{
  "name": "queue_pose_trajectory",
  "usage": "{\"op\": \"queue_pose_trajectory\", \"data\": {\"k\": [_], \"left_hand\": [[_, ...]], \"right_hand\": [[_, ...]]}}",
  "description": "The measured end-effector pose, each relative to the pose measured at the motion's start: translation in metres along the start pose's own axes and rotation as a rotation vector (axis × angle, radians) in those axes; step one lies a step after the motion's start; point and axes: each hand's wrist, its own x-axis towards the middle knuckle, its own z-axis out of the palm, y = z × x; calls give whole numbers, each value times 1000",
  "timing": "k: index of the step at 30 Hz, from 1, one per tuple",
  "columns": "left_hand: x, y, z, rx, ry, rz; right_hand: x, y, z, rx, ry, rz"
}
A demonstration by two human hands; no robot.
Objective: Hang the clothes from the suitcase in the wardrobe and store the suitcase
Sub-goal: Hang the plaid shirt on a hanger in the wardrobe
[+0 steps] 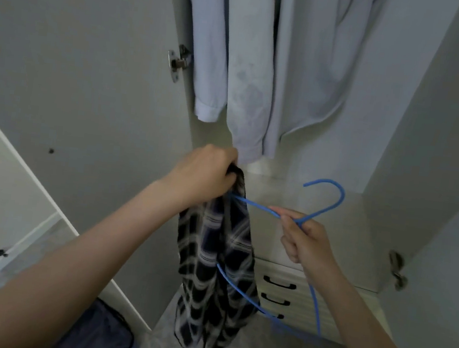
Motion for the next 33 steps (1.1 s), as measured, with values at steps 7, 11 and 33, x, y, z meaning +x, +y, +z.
{"op": "queue_pose_trajectory", "data": {"k": [7, 11, 33], "left_hand": [[0, 31, 17, -597, -178, -55], [3, 15, 12, -466, -24, 125], [15, -44, -33, -440, 397, 163]], "right_hand": [[4, -17, 24, 136, 40, -9], [3, -24, 14, 161, 78, -66], [45, 58, -29, 73, -169, 24]]}}
